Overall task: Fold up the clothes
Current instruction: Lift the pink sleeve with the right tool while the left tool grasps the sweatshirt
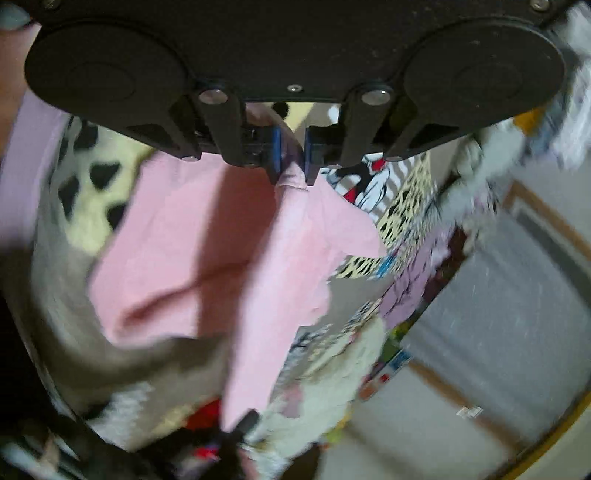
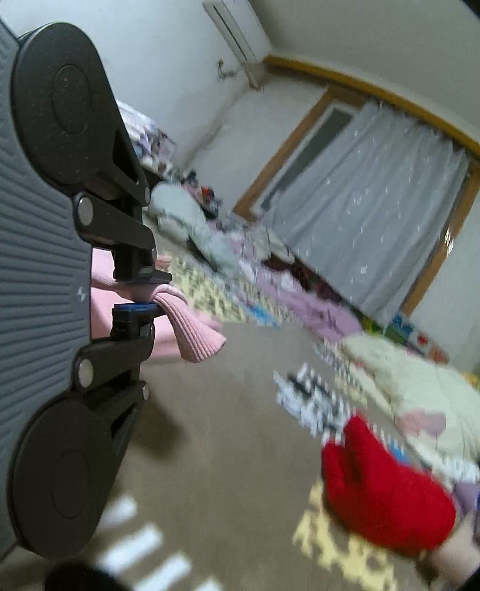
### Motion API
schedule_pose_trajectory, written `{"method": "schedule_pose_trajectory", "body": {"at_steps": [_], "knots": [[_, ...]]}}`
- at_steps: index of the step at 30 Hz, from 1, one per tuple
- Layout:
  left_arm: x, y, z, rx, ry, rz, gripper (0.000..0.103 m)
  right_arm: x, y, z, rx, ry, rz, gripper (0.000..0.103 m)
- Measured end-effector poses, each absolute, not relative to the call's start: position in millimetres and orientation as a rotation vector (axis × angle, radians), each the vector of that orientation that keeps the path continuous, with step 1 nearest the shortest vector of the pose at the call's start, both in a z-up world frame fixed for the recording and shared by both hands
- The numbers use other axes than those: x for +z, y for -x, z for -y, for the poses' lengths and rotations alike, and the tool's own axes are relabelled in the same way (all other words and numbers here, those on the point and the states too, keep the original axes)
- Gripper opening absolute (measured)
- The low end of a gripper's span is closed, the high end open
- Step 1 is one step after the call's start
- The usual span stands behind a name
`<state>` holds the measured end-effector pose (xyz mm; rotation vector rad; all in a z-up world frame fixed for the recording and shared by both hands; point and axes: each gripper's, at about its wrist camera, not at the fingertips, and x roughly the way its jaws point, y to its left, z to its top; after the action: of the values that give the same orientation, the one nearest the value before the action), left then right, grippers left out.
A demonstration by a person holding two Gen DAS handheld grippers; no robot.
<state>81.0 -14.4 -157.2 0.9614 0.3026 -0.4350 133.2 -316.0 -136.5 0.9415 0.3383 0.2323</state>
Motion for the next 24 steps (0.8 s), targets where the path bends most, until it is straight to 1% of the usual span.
{"method": "schedule_pose_trajectory", "body": {"at_steps": [2, 5, 8, 9, 11, 12, 16, 17, 18, 21, 23, 24], "knots": [[-164, -80, 20, -0.456, -0.993, -0.317, 0.011, -153, -134, 325, 0.199, -0.977, -0.363, 0.012], [-163, -80, 22, -0.482, -0.963, -0.326, 0.011, -171, -139, 332, 0.168, -1.002, -0.404, 0.012], [-156, -79, 21, -0.531, -0.905, -0.338, 0.013, -171, -139, 332, 0.174, -0.986, -0.39, 0.012], [-153, -79, 19, -0.557, -0.889, -0.355, 0.023, -169, -139, 331, 0.18, -0.977, -0.387, 0.012], [-143, -79, 11, -0.622, -0.826, -0.391, 0.038, -166, -139, 330, 0.191, -0.963, -0.381, 0.012], [-135, -79, 2, -0.657, -0.768, -0.409, 0.042, -166, -139, 330, 0.194, -0.963, -0.384, 0.012], [-99, -90, -44, -0.704, -0.458, -0.412, 0.041, -170, -138, 333, 0.198, -0.97, -0.398, 0.012], [-91, -94, -57, -0.681, -0.371, -0.399, 0.037, -169, -138, 333, 0.202, -0.965, -0.398, 0.012], [-84, -99, -68, -0.66, -0.296, -0.39, 0.036, -169, -138, 334, 0.206, -0.96, -0.397, 0.012], [-90, -110, -66, -0.626, -0.249, -0.413, 0.033, -163, -137, 332, 0.226, -0.939, -0.387, 0.012], [-95, -117, -63, -0.609, -0.233, -0.433, 0.026, -155, -137, 330, 0.245, -0.914, -0.366, 0.012], [-105, -119, -49, -0.627, -0.3, -0.468, 0.026, -152, -137, 329, 0.253, -0.906, -0.357, 0.012]]}}
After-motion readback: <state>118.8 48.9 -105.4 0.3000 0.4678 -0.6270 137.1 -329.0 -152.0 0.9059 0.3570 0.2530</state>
